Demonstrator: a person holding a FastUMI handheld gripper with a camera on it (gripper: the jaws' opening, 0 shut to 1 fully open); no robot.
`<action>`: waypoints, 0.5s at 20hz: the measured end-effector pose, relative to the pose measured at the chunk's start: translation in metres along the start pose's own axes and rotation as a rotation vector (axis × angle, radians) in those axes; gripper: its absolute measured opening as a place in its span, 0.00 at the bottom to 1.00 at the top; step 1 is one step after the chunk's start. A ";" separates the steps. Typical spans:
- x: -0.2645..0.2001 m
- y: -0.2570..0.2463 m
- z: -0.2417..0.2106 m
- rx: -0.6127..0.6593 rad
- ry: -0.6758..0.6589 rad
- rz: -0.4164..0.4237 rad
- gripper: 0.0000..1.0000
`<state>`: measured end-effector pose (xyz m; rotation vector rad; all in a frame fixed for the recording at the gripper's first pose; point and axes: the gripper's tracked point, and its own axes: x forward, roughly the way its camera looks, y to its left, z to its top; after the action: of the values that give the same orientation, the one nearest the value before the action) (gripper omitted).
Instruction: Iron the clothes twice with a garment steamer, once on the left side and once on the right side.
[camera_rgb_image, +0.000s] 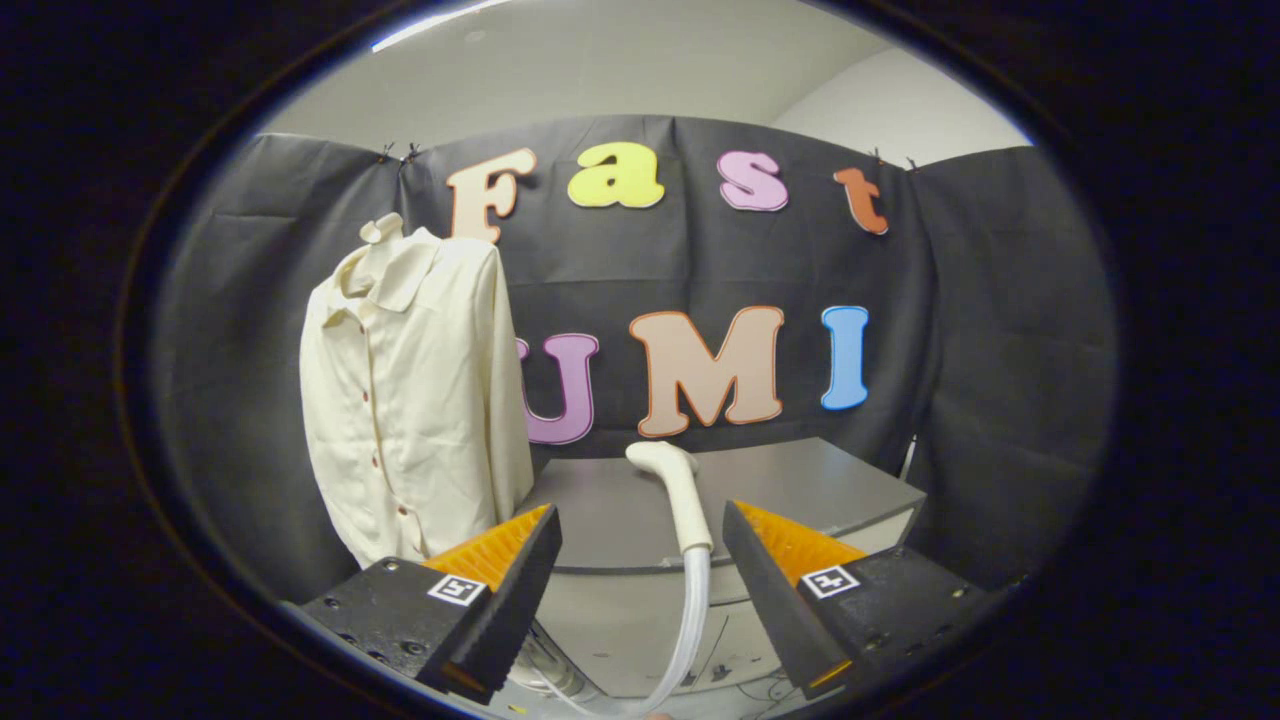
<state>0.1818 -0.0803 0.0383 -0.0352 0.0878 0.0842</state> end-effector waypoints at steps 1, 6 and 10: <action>0.014 -0.003 0.003 -0.011 0.013 0.004 0.99; 0.089 -0.016 0.020 -0.023 0.095 0.043 0.99; 0.148 -0.023 0.017 -0.011 0.221 0.080 0.99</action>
<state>0.3324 -0.0907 0.0432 -0.0522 0.3096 0.1610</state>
